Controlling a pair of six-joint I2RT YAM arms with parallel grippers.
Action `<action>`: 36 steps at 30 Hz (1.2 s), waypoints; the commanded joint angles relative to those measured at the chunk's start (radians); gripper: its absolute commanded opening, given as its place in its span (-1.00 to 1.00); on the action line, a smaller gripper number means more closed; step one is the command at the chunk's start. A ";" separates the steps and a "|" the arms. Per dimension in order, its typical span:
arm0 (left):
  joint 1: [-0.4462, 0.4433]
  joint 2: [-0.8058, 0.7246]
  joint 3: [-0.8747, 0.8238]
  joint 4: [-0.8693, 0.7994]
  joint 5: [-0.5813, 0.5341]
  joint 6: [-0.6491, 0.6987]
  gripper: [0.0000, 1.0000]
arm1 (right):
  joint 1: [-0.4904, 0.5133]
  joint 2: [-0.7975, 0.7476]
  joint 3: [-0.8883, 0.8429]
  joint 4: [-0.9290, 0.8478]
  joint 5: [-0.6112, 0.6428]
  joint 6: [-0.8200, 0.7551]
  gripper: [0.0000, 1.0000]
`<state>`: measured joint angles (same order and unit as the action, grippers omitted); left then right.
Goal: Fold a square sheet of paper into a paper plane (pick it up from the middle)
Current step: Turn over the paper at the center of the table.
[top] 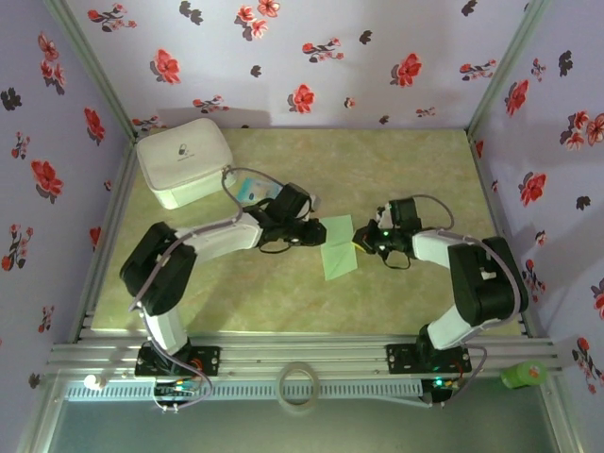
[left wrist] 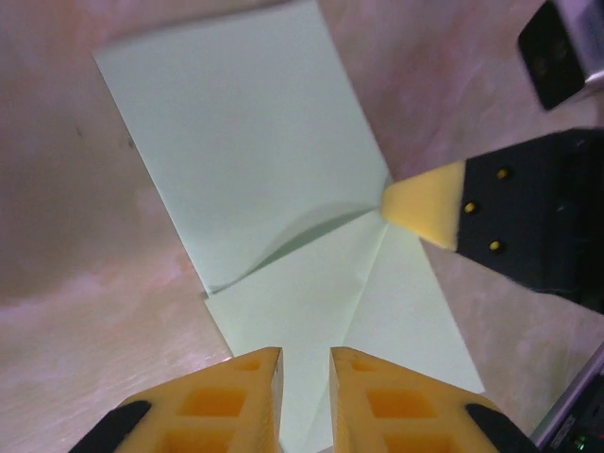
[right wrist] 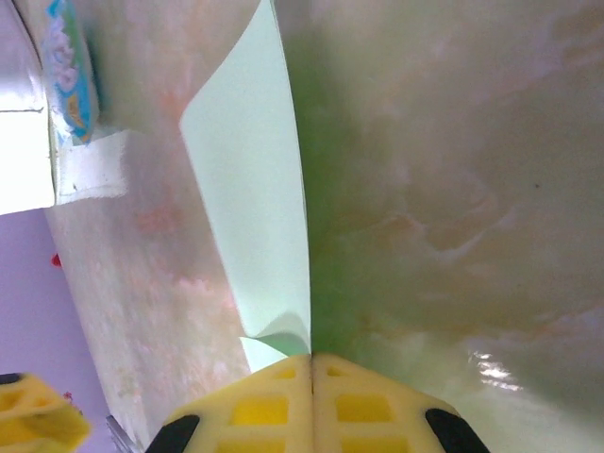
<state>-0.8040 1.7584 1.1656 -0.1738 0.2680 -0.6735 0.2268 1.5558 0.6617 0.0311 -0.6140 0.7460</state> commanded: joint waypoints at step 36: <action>0.151 -0.713 -0.505 0.172 -0.530 -0.024 0.60 | 0.463 0.060 0.620 -1.033 1.271 -0.287 -1.00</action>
<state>-0.6720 1.0786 0.6754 -0.0216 -0.2291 -0.6861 0.6525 1.5509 1.2457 -0.9161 0.4789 0.4202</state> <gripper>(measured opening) 0.791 0.047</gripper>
